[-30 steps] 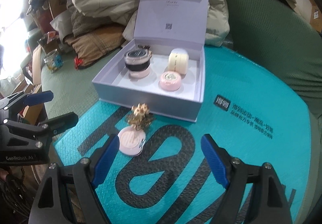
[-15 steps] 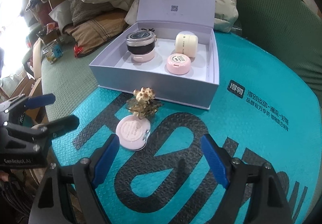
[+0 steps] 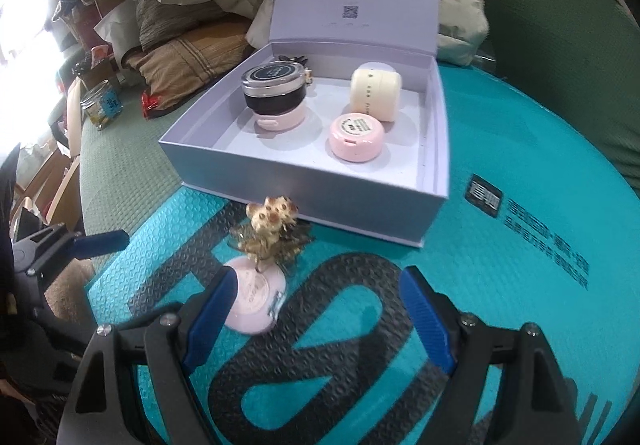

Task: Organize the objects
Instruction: 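Close the left tool on the pink cushion compact while the right tool grips the bear-charm clip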

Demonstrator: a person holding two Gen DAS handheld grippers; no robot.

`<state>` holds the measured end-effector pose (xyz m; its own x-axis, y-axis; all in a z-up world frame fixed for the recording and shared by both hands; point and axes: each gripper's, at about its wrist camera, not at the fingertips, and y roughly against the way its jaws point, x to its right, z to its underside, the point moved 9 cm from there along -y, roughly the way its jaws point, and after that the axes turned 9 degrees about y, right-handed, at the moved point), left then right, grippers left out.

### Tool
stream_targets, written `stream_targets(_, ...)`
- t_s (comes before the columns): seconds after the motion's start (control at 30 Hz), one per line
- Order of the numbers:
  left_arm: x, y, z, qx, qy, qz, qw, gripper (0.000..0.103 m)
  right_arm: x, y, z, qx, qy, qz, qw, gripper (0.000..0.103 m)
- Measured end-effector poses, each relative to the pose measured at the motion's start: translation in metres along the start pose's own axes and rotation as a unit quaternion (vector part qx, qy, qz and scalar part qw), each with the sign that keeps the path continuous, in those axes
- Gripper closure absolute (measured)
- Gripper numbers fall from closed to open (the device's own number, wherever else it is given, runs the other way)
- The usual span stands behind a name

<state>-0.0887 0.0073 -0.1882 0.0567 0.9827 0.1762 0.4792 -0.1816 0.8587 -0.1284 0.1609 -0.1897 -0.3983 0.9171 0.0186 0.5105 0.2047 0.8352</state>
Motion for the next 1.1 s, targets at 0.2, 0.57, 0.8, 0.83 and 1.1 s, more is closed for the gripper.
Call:
stream_targets(0.2,-0.001,-0.005,0.0,-0.004,-0.001,-0.002,1.0,0.013,-0.012,-0.019,-0.011,-0.002,0.007,-0.04,0.999,0.023)
stream_targets(0.57,0.012,-0.021,0.007,-0.026,-0.013,0.009,0.9995,0.013,-0.013,-0.043,-0.014,-0.013,0.028,-0.053,0.998,0.049)
stream_targets(0.8,0.03,-0.027,0.005,-0.024,-0.036,0.019,0.9989,0.013,0.013,-0.04,-0.001,-0.016,0.009,-0.034,0.999,0.051)
stream_targets(0.83,0.032,-0.028,0.004,-0.023,-0.038,0.02,0.9988,0.013,0.017,-0.04,0.001,-0.017,0.007,-0.03,0.999,0.051)
stream_targets(1.1,0.045,-0.038,-0.007,-0.014,-0.046,0.024,0.9986,0.013,0.039,-0.034,0.024,-0.03,-0.009,-0.017,0.999,0.055)
